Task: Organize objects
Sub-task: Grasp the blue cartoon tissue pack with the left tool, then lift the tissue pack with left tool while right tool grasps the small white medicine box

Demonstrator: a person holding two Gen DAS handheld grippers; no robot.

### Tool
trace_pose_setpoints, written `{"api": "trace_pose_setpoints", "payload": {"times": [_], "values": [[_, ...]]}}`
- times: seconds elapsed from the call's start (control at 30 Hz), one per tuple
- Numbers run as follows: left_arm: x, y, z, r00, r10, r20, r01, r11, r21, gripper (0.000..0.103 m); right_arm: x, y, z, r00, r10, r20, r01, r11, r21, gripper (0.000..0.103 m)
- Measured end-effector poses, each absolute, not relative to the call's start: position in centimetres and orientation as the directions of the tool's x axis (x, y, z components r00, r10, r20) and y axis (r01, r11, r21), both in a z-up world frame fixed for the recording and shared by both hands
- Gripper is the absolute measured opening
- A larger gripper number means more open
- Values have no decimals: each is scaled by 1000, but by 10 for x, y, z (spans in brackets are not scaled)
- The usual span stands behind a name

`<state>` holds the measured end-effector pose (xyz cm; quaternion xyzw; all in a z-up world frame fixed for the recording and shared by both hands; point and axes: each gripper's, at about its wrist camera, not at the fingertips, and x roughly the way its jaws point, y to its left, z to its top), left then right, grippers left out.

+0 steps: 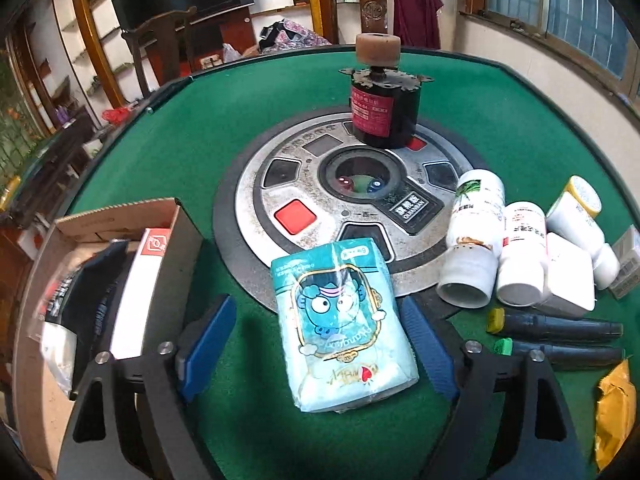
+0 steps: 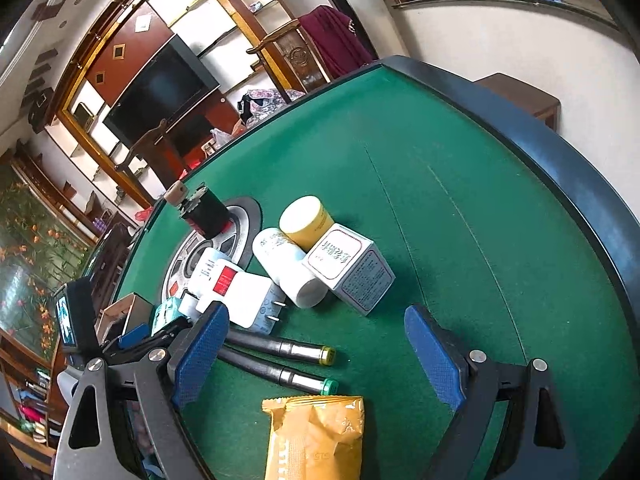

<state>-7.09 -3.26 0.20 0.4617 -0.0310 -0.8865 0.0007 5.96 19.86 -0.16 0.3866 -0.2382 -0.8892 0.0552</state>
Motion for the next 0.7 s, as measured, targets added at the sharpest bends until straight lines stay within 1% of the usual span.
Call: {"api": "trace_pose_setpoints", "payload": {"times": [0.03,0.07,0.1,0.13,0.23,0.3,0.47,0.57,0.7], "values": [[-70,-35,3,-566,23,-824,-44,-999,3,52,60,200,-2,-697,-276,-661,-91,-881,465,93],[-69,-35,4,-565,21,-825,-43,-999,4,49,60,201,-2,-700,-270,-661,-97,-881,463,93],[-67,-35,6,-566,11,-825,-41,-999,15,48,60,203,-2,-703,-264,-661,-104,-880,463,93],[-65,-35,7,-566,30,-824,-52,-999,0,46,60,205,-2,-705,-259,-660,-114,-878,466,93],[-59,-38,10,-563,73,-823,-52,-997,-53,45,62,212,-1,-715,-246,-655,-132,-872,471,93],[-50,-41,17,-567,134,-813,-59,-991,-122,45,63,219,1,-728,-234,-644,-146,-865,480,93],[-14,-48,45,-606,255,-753,-107,-965,-240,45,63,234,0,-742,-205,-638,-191,-848,494,93],[6,-57,55,-615,321,-720,-130,-942,-309,46,60,233,-5,-726,-194,-660,-206,-854,478,93],[33,-75,61,-623,357,-696,-137,-926,-352,46,56,221,-3,-719,-149,-679,-183,-901,392,93]]}}
